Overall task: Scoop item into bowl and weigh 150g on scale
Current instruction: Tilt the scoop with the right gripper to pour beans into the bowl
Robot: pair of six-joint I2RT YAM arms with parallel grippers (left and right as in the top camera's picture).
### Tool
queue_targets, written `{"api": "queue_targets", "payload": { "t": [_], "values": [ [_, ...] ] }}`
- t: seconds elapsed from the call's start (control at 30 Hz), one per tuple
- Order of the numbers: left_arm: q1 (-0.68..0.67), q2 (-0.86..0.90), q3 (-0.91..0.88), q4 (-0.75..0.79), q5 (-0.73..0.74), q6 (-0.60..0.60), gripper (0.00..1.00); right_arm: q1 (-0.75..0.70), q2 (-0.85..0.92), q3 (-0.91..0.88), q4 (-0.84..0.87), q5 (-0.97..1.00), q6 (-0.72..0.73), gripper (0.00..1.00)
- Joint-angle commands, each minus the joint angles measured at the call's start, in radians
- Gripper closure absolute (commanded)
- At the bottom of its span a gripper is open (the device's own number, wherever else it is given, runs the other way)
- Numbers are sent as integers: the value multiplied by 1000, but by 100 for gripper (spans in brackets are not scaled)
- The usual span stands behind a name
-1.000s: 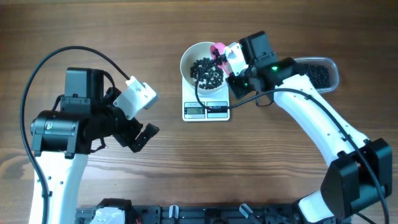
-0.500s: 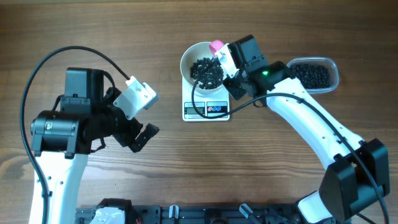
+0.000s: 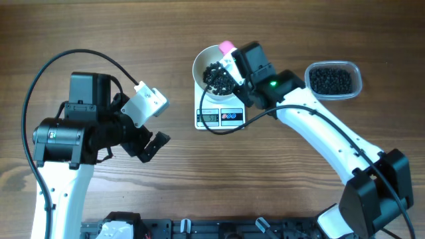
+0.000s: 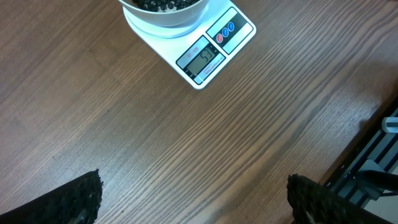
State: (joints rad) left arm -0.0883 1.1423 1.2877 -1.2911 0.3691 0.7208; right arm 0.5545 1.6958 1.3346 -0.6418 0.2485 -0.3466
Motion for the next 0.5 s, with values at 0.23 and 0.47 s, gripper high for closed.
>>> {"api": "queue_targets", "payload": {
  "t": [0.23,0.47],
  "values": [
    [8,-10,6,0,23,-3,0,5,-46,8,0,110,-5,96],
    [8,-10,6,0,23,-3,0,-22,-123,62,-136,121,126,96]
  ]
}}
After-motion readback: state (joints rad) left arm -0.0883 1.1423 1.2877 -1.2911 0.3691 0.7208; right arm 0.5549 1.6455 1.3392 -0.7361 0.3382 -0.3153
